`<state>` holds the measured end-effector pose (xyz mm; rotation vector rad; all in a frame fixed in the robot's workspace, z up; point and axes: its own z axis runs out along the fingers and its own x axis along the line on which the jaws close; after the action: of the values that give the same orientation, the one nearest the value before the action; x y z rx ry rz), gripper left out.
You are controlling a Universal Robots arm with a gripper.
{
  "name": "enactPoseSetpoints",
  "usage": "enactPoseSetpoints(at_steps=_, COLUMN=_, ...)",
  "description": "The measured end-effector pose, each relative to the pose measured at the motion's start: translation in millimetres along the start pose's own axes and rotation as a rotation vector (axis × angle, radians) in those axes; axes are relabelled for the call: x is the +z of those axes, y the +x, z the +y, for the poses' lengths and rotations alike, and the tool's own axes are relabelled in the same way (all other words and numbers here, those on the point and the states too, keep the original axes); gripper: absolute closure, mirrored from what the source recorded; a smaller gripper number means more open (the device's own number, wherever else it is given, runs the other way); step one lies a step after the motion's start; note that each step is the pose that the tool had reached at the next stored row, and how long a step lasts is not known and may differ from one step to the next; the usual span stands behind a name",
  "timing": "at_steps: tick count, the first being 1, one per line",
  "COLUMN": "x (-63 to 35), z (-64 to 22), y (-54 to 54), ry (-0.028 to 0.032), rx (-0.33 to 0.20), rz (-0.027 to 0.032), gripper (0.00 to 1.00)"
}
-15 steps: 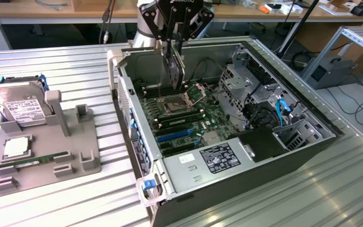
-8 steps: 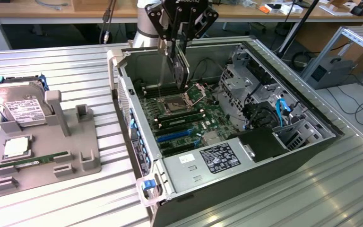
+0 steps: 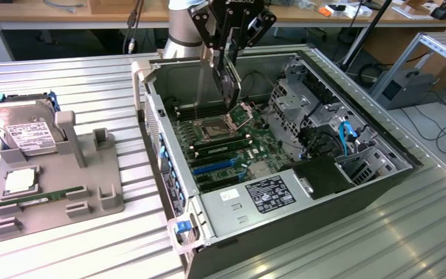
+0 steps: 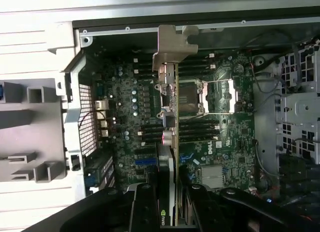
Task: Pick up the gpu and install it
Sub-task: 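Pick up the gpu and move the gpu toward the slot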
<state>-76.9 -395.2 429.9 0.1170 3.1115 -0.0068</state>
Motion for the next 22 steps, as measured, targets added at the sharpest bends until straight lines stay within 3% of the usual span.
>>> enactPoseSetpoints(at_steps=22, x=1.7, z=2.2, y=-29.4, ry=0.0009, rx=0.000, rz=-0.0001, gripper=0.73)
